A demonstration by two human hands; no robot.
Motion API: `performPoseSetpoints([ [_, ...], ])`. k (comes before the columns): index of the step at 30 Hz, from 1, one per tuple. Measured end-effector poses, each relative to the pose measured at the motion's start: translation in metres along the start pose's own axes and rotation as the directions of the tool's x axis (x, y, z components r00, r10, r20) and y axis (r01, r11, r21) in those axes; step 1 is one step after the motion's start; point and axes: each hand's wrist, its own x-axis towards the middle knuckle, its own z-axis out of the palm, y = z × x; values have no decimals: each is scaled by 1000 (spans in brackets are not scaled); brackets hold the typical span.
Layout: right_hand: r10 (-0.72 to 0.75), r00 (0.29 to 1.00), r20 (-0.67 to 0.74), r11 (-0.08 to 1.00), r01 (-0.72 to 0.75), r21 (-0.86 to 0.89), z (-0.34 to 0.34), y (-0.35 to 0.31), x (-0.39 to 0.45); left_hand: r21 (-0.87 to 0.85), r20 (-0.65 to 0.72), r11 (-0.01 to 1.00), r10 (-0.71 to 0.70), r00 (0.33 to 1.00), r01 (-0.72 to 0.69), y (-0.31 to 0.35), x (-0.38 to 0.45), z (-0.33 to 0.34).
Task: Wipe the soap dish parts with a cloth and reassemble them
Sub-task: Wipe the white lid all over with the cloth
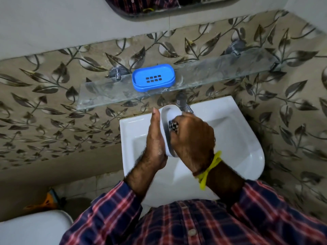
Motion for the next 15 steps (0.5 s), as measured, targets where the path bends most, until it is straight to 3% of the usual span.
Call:
performPoseSetpoints([
  [5, -59, 992, 111, 998, 58, 13, 2, 4, 0, -119, 58, 992, -25, 998, 32, 8, 0, -4],
  [7, 9, 999, 51, 1000, -10, 13, 2, 7, 3, -86, 83, 996, -30, 996, 37, 6, -1, 1],
  [10, 20, 992, -126, 979, 6, 206, -2, -1, 10, -101, 91, 995, 5, 996, 4, -1, -2, 9],
  [13, -126, 990, 61, 958, 105, 268, -3, 7, 9, -131, 135, 991, 8, 991, 9, 7, -3, 5],
  [15, -81, 991, 103, 980, 61, 188, -1, 18, 10, -61, 126, 998, -2, 992, 9, 7, -5, 5],
])
